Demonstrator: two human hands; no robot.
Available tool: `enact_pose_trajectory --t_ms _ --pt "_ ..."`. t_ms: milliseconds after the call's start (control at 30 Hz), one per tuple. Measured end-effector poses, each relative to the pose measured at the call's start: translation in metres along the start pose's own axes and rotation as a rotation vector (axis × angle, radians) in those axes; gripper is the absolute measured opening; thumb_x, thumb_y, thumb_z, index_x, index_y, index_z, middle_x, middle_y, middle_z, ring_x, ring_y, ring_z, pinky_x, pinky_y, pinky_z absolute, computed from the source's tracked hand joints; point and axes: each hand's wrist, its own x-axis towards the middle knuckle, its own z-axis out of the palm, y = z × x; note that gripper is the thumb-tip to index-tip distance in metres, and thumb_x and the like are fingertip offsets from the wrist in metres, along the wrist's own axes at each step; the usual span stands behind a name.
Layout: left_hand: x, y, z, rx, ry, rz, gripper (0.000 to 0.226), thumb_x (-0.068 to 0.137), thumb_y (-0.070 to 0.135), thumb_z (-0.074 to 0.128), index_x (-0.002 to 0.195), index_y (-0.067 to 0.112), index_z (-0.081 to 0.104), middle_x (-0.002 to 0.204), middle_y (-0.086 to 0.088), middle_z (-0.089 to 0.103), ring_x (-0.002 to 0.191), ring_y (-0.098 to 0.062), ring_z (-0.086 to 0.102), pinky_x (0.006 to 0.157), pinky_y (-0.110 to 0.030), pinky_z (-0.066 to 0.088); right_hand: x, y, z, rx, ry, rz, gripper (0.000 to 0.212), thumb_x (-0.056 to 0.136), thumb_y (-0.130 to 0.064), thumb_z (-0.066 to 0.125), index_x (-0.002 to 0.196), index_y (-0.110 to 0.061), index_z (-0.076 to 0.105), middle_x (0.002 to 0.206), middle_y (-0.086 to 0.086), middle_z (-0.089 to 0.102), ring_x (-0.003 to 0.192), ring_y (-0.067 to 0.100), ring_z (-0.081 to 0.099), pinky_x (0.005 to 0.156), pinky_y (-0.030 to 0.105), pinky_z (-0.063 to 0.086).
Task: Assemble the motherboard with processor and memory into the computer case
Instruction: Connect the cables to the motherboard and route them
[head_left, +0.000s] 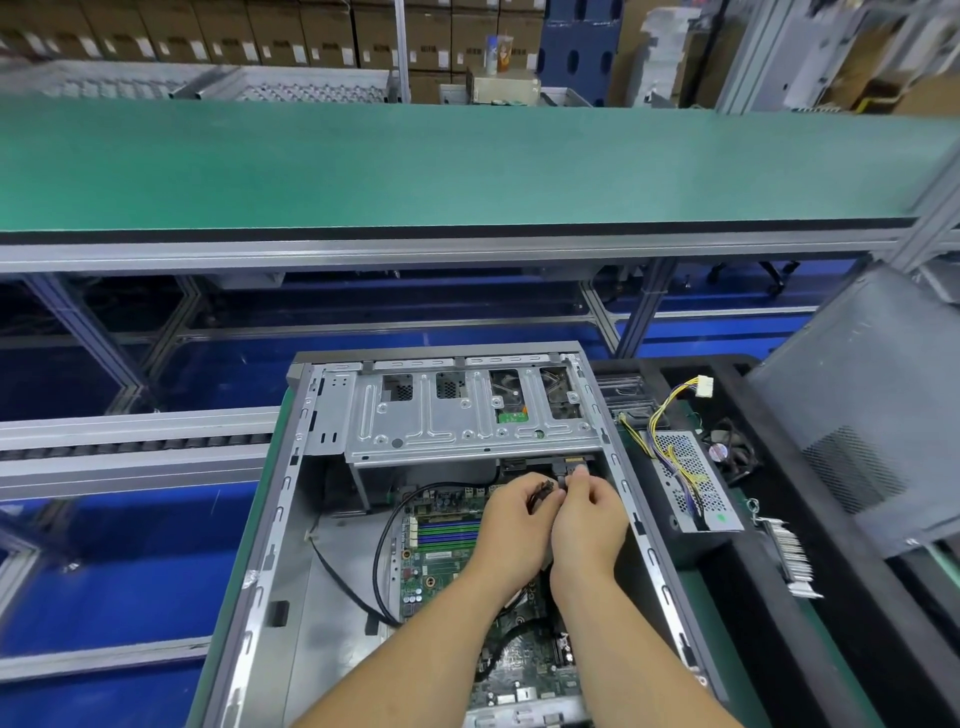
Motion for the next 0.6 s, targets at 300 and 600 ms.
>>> enact_pose_trajectory --t_ms 300,600 --pt "-0.002 0.0043 0.0007 -0.035 -0.012 0.018 0.026 0.097 0.023 0.06 0.075 0.009 0.062 0.066 0.005 0.058 0.061 -0.003 0.046 0.057 -0.015 0.039 0.003 -0.0006 0.0002 -0.192 0.029 -0.145 0.038 0.108 -0.025 0.044 0.074 -0.012 0.054 0.07 0.001 0.058 0.065 0.013 0.054 0.052 0.025 0.033" --pt "-0.0002 0.0026 -0.0013 -0.018 -0.018 0.033 0.018 0.096 0.017 0.059 0.083 0.014 0.071 0.081 -0.002 0.07 0.071 -0.004 0.057 0.066 -0.021 0.048 0.0056 0.0002 0.0045 -0.23 0.057 -0.202 0.041 0.107 -0.026 0.045 0.071 -0.009 0.053 0.066 0.002 0.056 0.06 0.012 0.051 0.049 0.023 0.029"
